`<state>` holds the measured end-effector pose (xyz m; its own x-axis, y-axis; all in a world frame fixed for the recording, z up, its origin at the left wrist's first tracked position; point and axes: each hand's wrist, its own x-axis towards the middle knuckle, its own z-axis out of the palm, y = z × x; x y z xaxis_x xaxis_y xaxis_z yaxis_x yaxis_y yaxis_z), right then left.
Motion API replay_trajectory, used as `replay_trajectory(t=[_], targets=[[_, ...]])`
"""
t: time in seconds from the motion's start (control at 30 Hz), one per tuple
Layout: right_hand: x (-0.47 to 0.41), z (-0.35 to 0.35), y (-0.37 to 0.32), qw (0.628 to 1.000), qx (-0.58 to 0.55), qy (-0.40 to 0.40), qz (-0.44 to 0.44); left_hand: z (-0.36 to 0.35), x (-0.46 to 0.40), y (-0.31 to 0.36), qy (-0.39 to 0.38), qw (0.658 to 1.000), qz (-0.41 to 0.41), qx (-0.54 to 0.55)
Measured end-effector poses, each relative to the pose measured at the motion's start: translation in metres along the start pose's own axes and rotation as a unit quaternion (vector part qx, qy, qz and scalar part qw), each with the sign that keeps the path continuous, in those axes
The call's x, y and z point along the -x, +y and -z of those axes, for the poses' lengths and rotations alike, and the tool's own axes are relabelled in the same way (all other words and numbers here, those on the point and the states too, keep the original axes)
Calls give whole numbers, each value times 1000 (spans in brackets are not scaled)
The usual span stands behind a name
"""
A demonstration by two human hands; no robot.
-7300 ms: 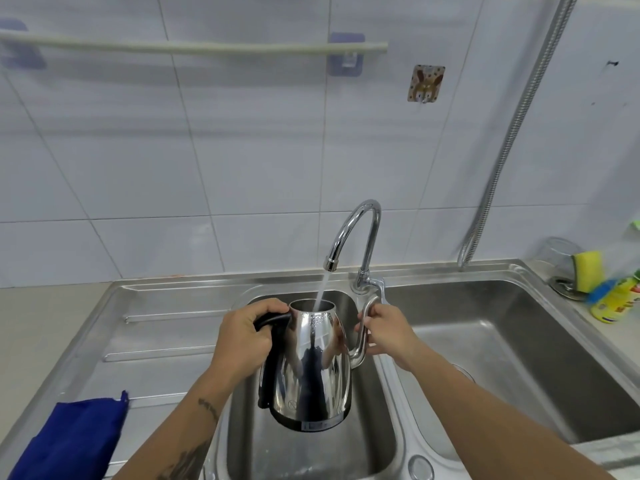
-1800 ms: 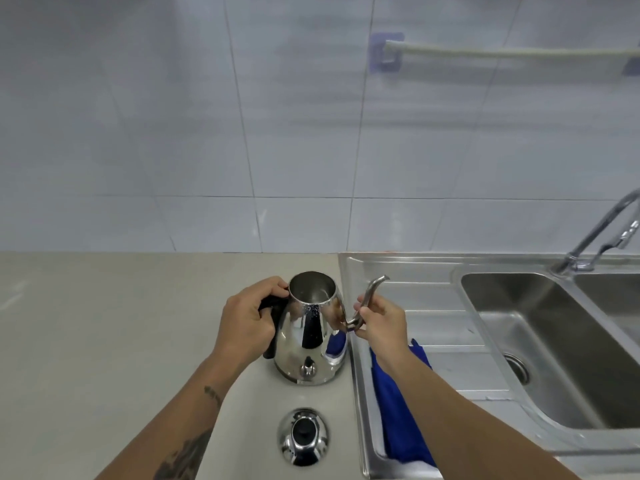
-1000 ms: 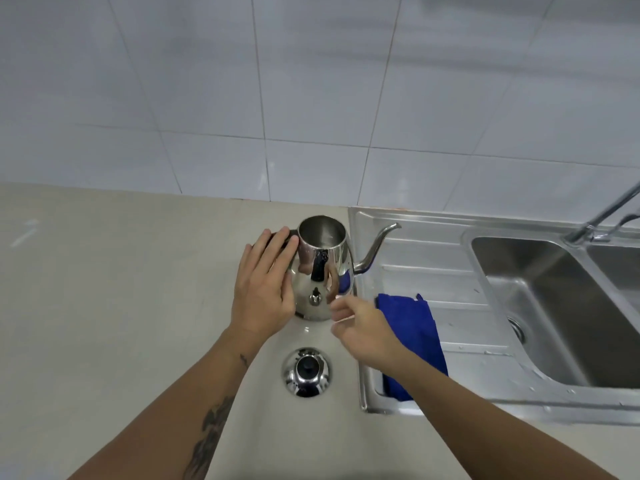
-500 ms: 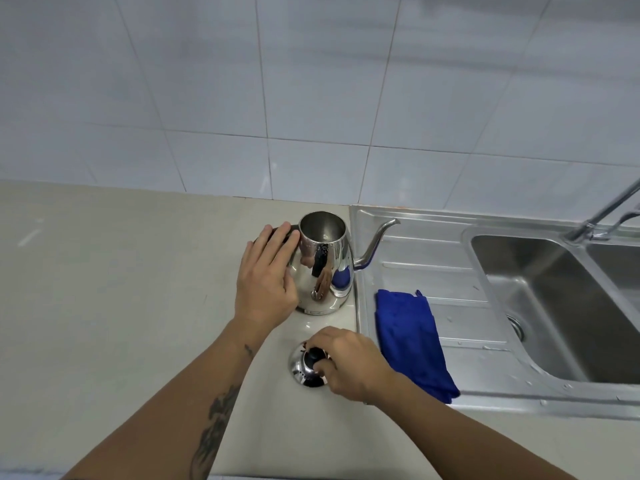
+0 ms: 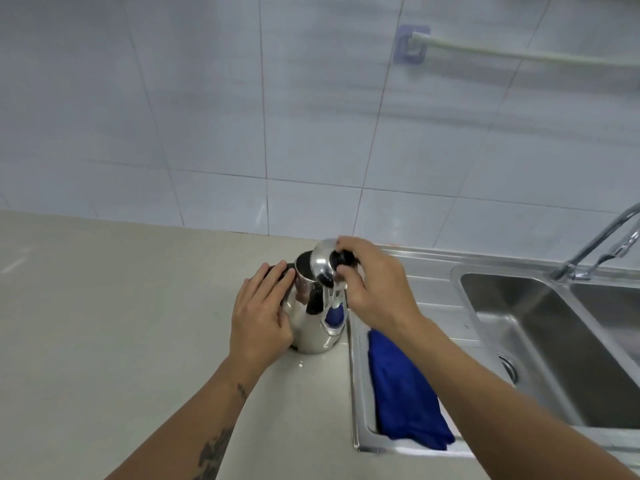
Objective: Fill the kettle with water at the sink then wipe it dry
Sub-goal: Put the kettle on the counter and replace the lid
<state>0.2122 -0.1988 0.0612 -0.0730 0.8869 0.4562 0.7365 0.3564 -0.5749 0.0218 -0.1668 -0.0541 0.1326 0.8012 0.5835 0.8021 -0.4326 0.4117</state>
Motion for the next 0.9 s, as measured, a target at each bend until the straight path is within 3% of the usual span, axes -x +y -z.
replay_trajectory(t=[0.27,0.5,0.73,0.9], targets=[[-52,-25,2,984,103,-130,-68,5,-1,-2,-20,1000,6,9],[-56,-36,9,977,131,-167,-28,7,-4,0,-19,999,17,23],[-16,-51,28,982,112,-145,43,3,-4,-2,9,999,24,40],[-6,-67,33,986,129,-94,44,-1,-5,-5,30,998,21,48]])
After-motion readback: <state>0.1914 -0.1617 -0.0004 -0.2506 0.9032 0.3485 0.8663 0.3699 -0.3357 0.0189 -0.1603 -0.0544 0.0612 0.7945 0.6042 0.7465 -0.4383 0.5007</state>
